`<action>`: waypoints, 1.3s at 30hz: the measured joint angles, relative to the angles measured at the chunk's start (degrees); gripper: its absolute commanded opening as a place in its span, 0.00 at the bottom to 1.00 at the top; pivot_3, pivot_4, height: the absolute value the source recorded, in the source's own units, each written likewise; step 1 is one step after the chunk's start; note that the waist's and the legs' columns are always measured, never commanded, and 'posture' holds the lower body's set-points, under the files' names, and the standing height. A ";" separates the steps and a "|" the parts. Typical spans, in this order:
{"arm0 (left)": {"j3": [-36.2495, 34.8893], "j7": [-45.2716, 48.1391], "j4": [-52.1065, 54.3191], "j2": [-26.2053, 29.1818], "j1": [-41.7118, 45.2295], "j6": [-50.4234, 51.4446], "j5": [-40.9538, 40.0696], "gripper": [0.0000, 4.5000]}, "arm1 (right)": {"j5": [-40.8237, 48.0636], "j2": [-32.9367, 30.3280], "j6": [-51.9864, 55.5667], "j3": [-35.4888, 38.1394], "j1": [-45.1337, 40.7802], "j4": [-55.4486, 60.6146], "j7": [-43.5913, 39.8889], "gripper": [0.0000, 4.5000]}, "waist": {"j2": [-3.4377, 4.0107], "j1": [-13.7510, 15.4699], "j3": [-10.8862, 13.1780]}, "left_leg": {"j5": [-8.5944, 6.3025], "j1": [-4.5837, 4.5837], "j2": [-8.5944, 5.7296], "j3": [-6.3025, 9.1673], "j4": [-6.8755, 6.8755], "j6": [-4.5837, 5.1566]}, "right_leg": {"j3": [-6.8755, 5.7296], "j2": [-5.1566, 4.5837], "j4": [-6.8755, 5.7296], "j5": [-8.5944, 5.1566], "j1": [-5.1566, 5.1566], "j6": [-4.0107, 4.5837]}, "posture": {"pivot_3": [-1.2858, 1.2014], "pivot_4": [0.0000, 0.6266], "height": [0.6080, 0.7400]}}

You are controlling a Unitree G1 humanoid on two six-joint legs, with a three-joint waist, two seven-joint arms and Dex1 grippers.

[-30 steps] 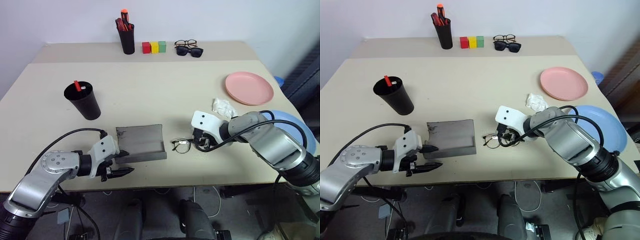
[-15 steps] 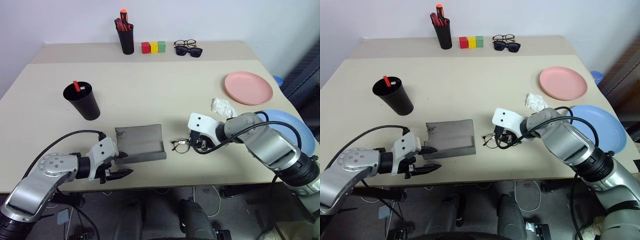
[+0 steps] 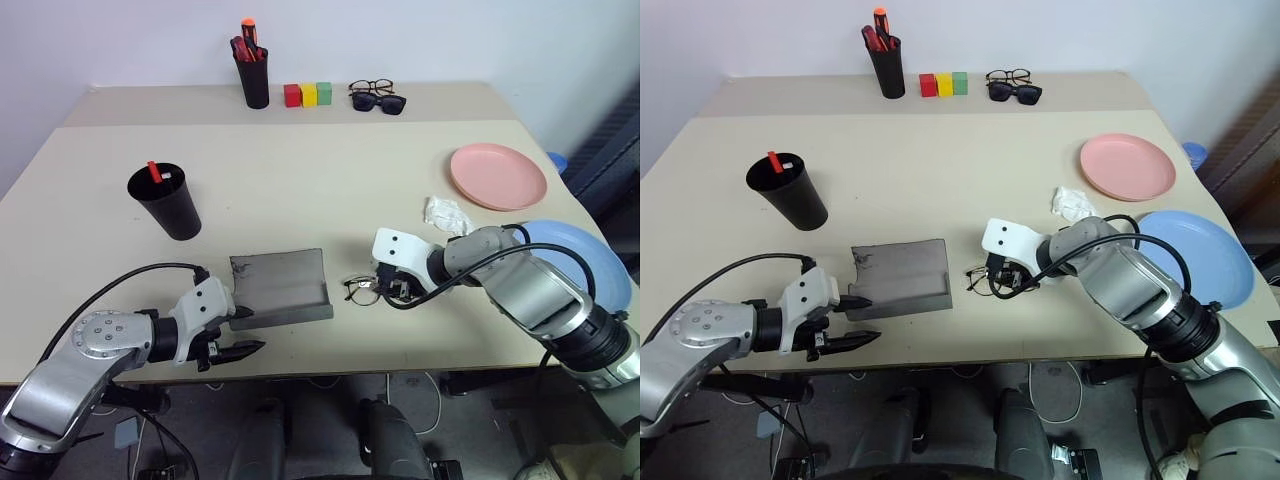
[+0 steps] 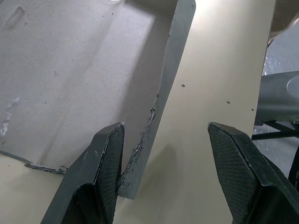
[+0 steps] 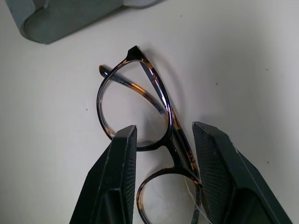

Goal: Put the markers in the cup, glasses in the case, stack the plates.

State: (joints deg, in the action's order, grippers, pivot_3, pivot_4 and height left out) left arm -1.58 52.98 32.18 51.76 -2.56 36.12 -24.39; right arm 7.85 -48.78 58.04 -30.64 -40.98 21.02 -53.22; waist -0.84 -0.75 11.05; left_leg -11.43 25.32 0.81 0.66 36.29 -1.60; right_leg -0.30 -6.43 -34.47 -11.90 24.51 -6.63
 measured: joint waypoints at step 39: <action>-1.37 -1.28 1.41 0.34 -1.57 0.47 0.01 0.64 | -3.83 -0.55 -5.91 0.94 1.31 -1.62 -2.70 0.01 | -0.01 -0.03 -0.01 | 0.00 -0.01 0.00 -0.01 -0.01 0.00 | 0.00 0.00 -0.01 0.00 0.00 0.00 | 0.52 0.24 1.00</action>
State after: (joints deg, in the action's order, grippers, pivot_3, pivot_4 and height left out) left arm -2.95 51.70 33.59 52.10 -4.13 36.58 -24.38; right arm 4.01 -49.33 52.13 -29.70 -39.66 19.40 -55.93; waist -0.86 -0.78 11.04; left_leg -11.43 25.30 0.81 0.65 36.28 -1.60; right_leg -0.30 -6.42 -34.48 -11.90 24.51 -6.63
